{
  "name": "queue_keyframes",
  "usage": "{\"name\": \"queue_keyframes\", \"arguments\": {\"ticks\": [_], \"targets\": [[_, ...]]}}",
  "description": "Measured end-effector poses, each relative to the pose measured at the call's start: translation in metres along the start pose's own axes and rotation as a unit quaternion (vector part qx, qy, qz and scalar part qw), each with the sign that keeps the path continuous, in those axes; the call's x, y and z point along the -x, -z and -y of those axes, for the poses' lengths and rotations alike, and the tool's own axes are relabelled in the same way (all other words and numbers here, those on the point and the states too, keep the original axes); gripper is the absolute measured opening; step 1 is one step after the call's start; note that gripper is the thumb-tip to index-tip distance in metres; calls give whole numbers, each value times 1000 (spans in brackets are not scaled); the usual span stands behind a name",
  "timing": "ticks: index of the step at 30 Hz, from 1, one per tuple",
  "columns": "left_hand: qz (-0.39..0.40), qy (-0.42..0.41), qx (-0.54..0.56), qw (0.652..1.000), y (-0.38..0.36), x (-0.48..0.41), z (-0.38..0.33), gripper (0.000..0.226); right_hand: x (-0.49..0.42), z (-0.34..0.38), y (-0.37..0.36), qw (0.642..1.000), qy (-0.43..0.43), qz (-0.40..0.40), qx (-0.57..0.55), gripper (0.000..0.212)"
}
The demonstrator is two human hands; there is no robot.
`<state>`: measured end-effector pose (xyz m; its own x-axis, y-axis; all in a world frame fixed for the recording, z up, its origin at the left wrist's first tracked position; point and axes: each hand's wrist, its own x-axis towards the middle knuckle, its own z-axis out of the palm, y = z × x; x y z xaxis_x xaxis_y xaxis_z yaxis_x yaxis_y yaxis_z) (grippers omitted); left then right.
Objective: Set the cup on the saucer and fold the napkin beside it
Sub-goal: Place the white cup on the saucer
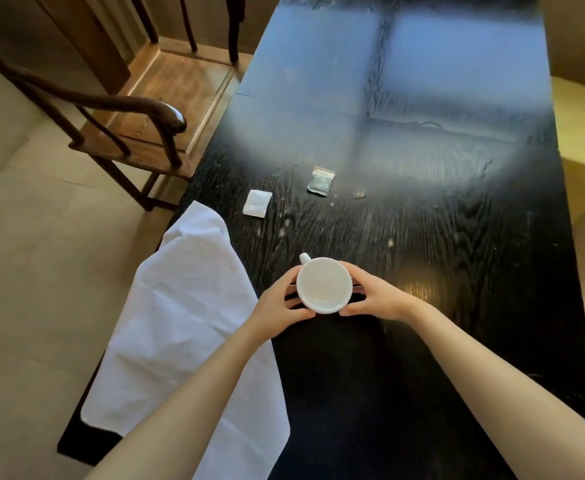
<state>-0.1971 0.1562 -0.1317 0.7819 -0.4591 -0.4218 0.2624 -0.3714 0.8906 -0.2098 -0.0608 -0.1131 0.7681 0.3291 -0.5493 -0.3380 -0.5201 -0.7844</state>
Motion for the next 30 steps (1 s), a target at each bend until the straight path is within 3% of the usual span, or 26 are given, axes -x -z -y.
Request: {"name": "queue_keyframes", "arguments": {"ticks": [13,24,30], "targets": [[50,-61,-23,997,-21,9,-43,77,66,-4,-4,983,36,-105,-145,87],[179,-122,-83,973,-138,15,-96,78,205,-56,-6,933,52,-303,-186,79],[234,-140,-103,957,-206,25,-115,78,272,-90,-3,910,50,-352,-215,77]]}}
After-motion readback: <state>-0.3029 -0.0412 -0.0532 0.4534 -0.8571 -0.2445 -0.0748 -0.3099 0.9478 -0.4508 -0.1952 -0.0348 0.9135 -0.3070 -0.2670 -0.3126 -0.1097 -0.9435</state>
